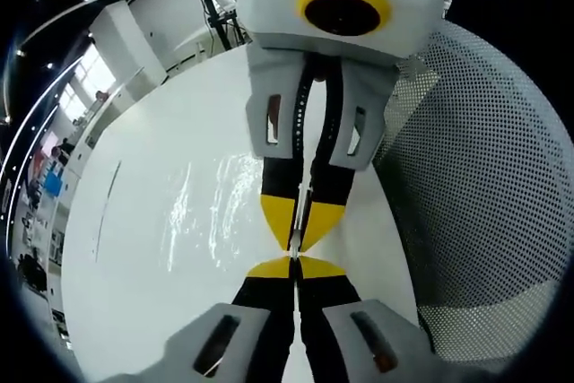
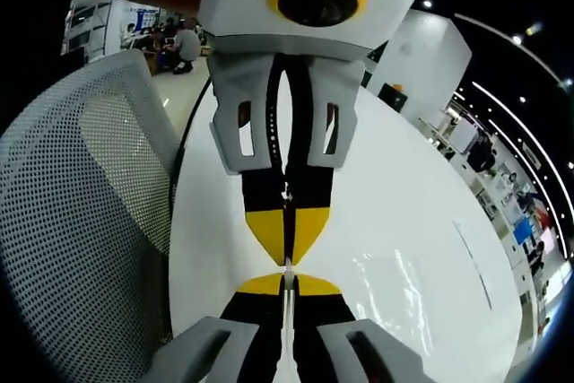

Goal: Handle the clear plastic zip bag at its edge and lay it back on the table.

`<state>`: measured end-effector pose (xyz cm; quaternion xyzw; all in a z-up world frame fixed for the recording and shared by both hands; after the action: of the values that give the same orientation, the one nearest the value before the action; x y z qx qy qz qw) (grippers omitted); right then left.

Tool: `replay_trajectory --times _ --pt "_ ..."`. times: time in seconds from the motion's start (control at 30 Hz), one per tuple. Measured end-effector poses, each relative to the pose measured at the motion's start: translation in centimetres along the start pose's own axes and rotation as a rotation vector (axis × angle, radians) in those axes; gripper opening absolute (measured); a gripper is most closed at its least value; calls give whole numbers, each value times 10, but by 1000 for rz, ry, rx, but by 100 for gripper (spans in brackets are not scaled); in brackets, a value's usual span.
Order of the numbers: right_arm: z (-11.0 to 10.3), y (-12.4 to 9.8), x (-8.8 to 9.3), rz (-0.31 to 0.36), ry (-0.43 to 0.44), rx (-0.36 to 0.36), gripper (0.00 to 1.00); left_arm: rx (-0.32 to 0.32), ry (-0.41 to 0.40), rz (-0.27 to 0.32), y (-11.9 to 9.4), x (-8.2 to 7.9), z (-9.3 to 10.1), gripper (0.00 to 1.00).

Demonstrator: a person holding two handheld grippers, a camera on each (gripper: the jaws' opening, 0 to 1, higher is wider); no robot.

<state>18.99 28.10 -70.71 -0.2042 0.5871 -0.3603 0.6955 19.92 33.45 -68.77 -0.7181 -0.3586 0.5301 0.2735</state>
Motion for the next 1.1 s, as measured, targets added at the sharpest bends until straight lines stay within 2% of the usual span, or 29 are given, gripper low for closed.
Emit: replay_trajectory --times 1.1 --pt "4 -2 -3 14 3 13 0 -40 -9 -11 -13 7 -3 0"
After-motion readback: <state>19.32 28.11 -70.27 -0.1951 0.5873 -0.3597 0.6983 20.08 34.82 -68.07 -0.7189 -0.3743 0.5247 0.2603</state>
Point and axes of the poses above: the point that each gripper's makers call its tool centre point, and the gripper's own axes: y roughly forward along the fingers, z roughly to its right, x roughly out of its underside, the point moved 5 cm from there along -y, roughly backward along the fingers, and after that the axes turned 5 degrees about -x, right-handed, at the moved point
